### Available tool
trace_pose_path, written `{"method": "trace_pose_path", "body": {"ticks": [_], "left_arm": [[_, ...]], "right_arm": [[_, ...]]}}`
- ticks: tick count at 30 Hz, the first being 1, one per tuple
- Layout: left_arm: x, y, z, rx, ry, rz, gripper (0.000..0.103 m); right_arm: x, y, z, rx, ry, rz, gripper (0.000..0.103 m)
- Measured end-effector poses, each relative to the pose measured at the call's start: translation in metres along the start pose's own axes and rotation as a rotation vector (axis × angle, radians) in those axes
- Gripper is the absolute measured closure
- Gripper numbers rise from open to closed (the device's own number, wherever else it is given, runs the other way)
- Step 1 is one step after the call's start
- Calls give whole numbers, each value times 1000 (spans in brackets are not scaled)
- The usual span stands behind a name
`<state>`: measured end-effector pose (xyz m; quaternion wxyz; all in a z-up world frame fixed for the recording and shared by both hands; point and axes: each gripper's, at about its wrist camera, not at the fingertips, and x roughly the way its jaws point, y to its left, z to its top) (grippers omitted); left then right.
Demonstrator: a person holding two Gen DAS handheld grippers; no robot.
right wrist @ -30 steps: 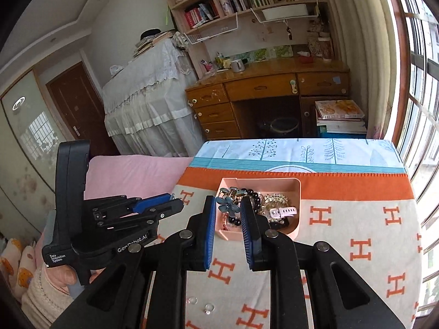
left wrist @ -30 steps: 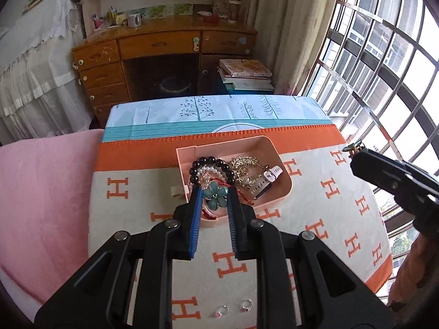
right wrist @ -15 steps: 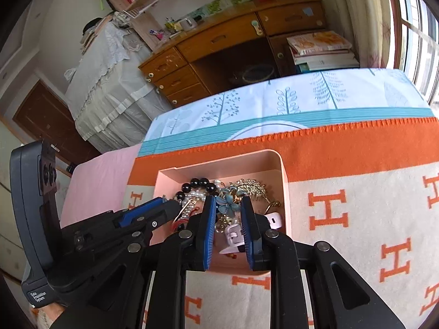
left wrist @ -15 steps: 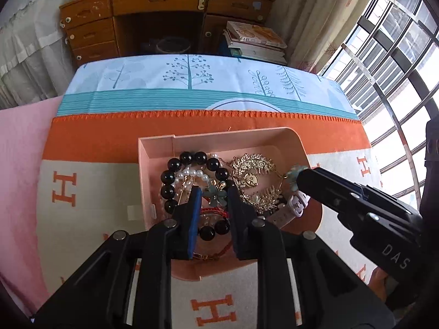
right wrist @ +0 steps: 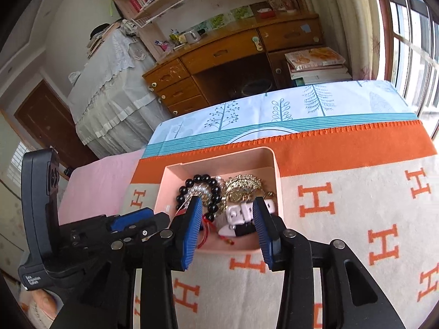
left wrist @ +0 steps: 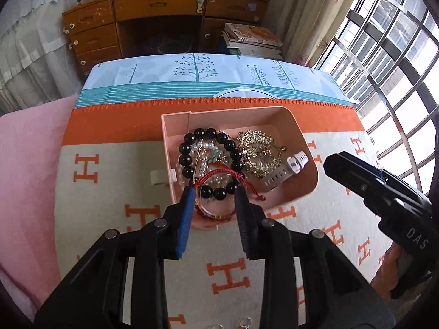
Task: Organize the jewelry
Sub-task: 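Move both tools back over the two remaining rings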
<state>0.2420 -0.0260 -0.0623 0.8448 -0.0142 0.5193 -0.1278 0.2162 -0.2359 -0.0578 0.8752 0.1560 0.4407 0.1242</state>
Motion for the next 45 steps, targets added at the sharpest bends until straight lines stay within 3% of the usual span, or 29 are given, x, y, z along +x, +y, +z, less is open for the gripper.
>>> {"method": "trace_pose_path", "body": {"ticks": [12, 18, 24, 33, 45], "left_arm": [[-66, 8, -95, 112, -78, -10, 76], [-63, 9, -151, 156, -71, -31, 76], [-46, 12, -185, 161, -59, -75, 76], [-21, 5, -204, 226, -6, -119, 76], [-22, -3, -212, 338, -36, -123, 76]], "right_arm": [[-63, 54, -101, -163, -13, 70, 64], [-73, 74, -161, -245, -26, 65, 64], [-65, 83, -207, -292, -36, 24, 64], [-37, 69, -235, -265, 12, -6, 64], [-20, 56, -239, -257, 37, -18, 62]]}}
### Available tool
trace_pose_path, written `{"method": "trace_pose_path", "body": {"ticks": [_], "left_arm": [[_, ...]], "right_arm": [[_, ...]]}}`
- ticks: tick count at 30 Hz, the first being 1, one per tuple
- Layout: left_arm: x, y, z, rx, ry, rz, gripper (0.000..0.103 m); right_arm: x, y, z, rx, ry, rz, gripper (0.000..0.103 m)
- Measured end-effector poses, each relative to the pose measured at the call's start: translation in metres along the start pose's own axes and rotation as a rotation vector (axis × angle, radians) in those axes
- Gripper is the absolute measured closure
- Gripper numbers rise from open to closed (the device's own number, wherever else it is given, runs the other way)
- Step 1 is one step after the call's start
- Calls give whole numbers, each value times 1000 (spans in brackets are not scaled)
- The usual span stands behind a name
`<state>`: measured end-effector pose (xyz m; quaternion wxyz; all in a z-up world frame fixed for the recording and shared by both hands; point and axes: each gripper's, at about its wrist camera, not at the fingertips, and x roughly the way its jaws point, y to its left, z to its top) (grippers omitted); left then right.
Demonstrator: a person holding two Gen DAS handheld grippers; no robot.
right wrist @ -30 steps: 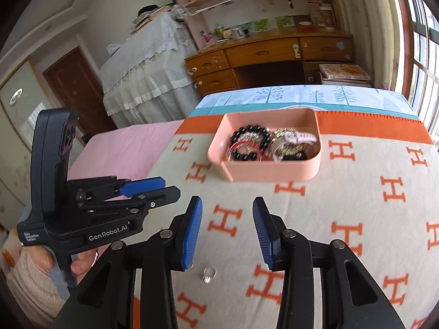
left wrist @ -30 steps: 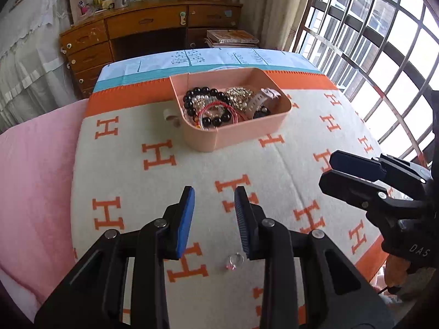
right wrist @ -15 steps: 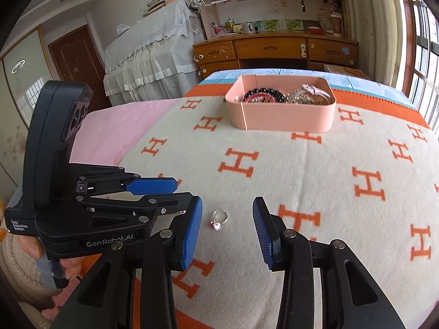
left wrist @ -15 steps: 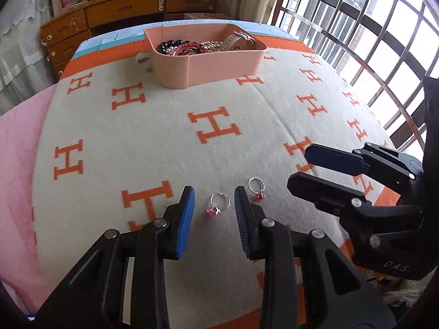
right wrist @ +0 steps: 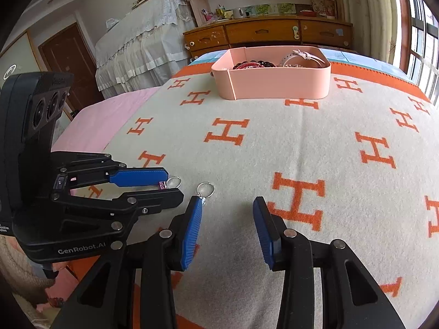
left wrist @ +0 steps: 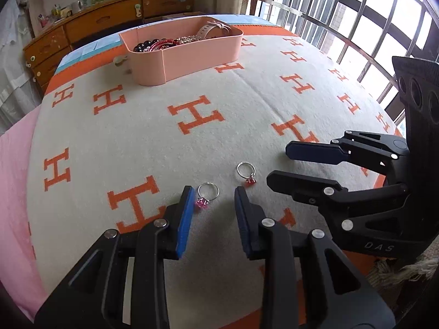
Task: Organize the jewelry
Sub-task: 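Move both tools back over the two remaining rings, then grasp the pink-stone ring with the left tool while the right tool grasps the red-stone ring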
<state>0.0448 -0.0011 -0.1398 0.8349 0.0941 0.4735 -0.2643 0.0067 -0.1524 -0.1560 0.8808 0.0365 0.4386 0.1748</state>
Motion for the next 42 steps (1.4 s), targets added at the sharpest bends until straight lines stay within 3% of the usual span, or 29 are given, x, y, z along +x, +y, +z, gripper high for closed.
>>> {"method": "trace_pose_path", "body": {"ticks": [6, 13, 22, 30, 36, 42], "left_arm": [[-2, -3, -5, 21, -18, 20, 77], [-4, 0, -10, -11, -45, 66, 95], [-12, 8, -17, -123, -81, 85, 95], [-37, 21, -23, -235, -142, 25, 95], [-44, 27, -30, -270, -152, 6, 95], [-43, 34, -34, -301, -154, -8, 95]], "right_arm": [[-2, 1, 1, -4, -3, 6, 60], [-1, 3, 1, -9, -5, 4, 60], [3, 11, 3, -50, 8, -3, 60], [13, 41, 3, -146, 38, 25, 60], [22, 52, 8, -175, 48, -22, 61], [30, 59, 13, -222, 43, -94, 75]]}}
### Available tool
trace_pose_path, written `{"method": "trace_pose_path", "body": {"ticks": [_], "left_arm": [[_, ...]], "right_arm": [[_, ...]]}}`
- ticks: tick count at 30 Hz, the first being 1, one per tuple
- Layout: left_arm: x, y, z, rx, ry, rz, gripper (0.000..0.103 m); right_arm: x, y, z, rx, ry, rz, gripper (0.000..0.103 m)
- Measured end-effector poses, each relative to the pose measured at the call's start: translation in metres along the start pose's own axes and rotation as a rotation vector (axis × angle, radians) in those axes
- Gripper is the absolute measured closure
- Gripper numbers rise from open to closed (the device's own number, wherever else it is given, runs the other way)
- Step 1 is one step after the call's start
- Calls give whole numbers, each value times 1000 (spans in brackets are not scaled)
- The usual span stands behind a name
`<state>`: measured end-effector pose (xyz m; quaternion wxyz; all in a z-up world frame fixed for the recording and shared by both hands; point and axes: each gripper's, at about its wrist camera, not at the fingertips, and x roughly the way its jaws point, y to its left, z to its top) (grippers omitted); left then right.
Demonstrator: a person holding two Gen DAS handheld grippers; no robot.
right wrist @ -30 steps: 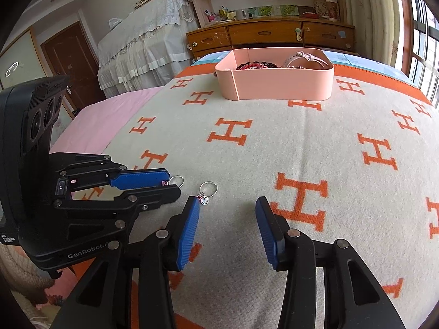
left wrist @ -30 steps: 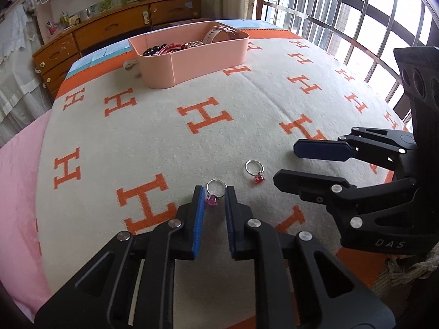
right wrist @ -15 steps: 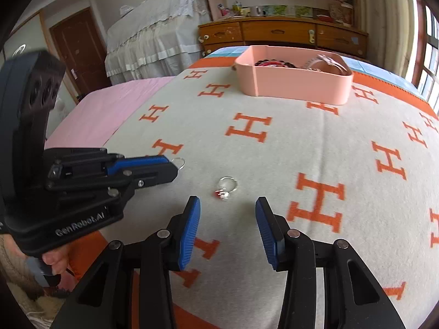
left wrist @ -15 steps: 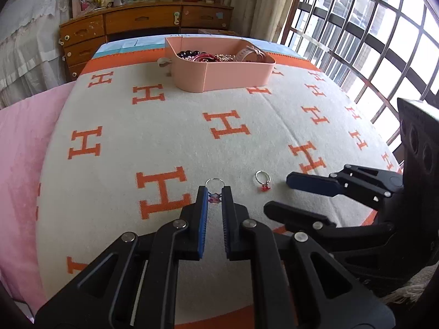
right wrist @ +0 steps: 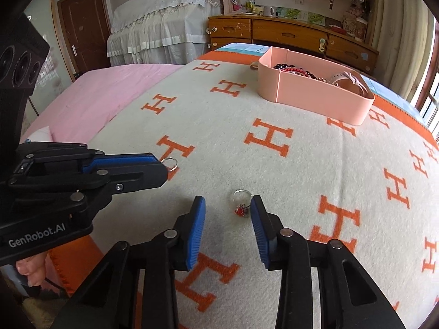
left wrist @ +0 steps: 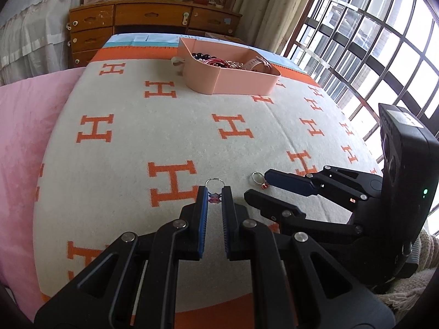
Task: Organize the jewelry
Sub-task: 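Grasp the pink-stone ring with the left tool while the right tool grasps the red-stone ring, then carry both rings into the pink tray and open both tools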
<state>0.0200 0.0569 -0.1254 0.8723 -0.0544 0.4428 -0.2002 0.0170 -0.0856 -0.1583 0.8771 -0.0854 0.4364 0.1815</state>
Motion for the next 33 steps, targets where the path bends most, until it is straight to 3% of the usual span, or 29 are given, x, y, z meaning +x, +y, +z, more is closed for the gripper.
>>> {"method": "trace_pose_path", "body": {"ticks": [3, 6, 11, 18, 22, 26, 30, 33], "left_arm": [[-1, 2, 0, -5, -4, -4, 95], [-2, 4, 0, -19, -4, -10, 95], [-5, 3, 3, -35, 3, -27, 95], [-34, -14, 24, -18, 16, -68, 95], [-66, -34, 53, 32, -18, -67, 95], [-97, -57, 93, 85, -79, -46, 95], [-117, -82, 141, 145, -139, -23, 95], [-113, -93, 179, 165, -176, 17, 95]], "right_arm": [[1, 0, 0, -17, -3, -23, 81], [0, -1, -2, -20, -6, -40, 94], [-4, -6, -4, 9, 3, -30, 95], [-38, -33, 12, 151, 37, 94, 95], [-86, -62, 45, 234, 1, 190, 95], [-140, -93, 89, 286, -97, 244, 95], [-181, -118, 139, 294, -206, 235, 95], [-190, -133, 172, 294, -260, 204, 95]]}}
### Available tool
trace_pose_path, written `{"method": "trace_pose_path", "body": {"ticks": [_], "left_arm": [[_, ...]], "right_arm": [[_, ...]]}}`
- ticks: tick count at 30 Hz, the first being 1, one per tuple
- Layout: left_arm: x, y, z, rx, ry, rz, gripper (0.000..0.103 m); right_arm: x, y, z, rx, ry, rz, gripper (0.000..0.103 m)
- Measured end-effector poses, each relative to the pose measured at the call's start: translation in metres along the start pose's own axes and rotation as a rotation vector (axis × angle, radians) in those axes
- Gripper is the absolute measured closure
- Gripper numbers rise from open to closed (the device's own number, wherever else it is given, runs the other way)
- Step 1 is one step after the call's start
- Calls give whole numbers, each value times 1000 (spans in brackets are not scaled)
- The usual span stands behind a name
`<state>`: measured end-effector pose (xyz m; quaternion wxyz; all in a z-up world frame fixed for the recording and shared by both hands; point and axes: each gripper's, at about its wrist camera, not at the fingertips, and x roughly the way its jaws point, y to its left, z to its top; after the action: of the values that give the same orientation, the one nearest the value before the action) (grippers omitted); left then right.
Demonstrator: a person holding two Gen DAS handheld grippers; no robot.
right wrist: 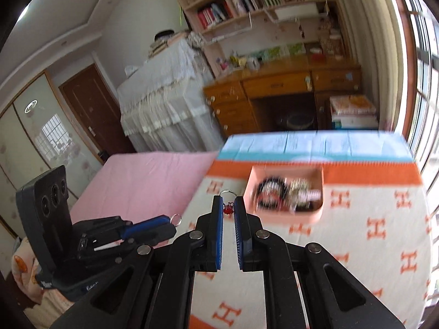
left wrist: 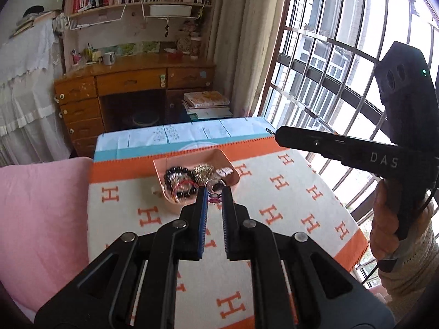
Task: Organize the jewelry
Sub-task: 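Carry both rings into the pink tray and open both tools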
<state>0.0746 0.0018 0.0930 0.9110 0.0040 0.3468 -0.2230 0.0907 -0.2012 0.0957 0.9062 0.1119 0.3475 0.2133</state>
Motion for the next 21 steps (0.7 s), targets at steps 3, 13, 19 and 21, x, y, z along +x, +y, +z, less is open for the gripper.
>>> {"method": "trace_pose_path", "body": {"ticks": [3, 13, 19, 21], "left_arm": [[33, 6, 29, -16, 11, 40, 95], [198, 47, 34, -138, 168, 91, 95], [255, 64, 13, -173, 262, 127, 85], [265, 68, 8, -186, 296, 127, 51]], "right_arm": [[22, -15, 27, 17, -11, -26, 95], [161, -104, 20, 160, 151, -106, 95], [205, -140, -6, 232, 230, -98, 94], [213, -147, -12, 240, 237, -91, 93]]}}
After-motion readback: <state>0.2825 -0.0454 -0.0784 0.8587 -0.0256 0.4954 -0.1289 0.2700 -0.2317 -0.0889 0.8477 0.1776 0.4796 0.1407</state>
